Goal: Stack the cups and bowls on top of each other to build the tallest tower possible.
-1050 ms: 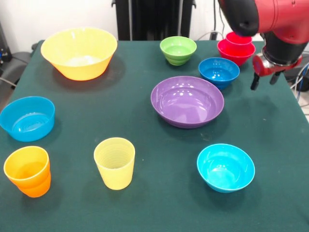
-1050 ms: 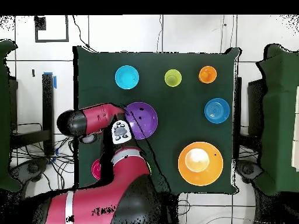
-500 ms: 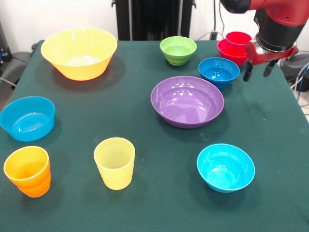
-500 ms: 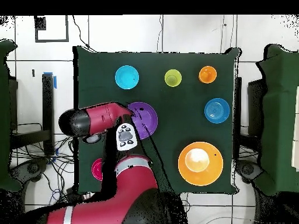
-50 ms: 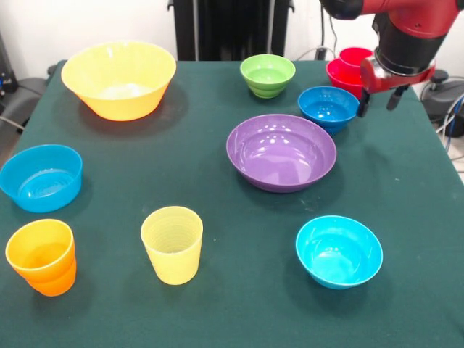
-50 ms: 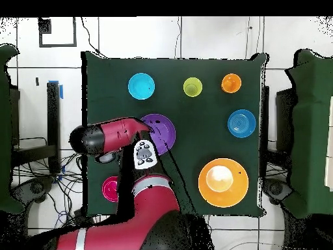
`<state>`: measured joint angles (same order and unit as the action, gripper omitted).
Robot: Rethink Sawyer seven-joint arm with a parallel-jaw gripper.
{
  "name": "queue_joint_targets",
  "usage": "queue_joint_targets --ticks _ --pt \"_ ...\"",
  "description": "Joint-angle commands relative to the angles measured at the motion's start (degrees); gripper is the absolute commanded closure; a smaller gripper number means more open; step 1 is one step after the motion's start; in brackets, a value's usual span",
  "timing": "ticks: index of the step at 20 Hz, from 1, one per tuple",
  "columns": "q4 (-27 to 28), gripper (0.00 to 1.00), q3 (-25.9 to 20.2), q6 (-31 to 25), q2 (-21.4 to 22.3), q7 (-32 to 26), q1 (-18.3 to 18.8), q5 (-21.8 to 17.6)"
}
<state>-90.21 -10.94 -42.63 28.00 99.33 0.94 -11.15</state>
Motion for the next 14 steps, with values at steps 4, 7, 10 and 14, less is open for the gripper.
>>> queue_joint_targets --ticks 4,7,10,14 --pt "-1.5 0.00 -1.5 7.3 -5.0 0.8 1.5 -4.7" --pt "-1.3 0.00 -1.3 8.0 -5.5 0.8 1.4 -4.8" --pt "-1.5 0.00 -1.2 8.2 -5.6 0.8 1.4 -4.8" --pt "-2.2 0.00 -1.0 8.8 -5.6 1.3 1.2 -4.6"
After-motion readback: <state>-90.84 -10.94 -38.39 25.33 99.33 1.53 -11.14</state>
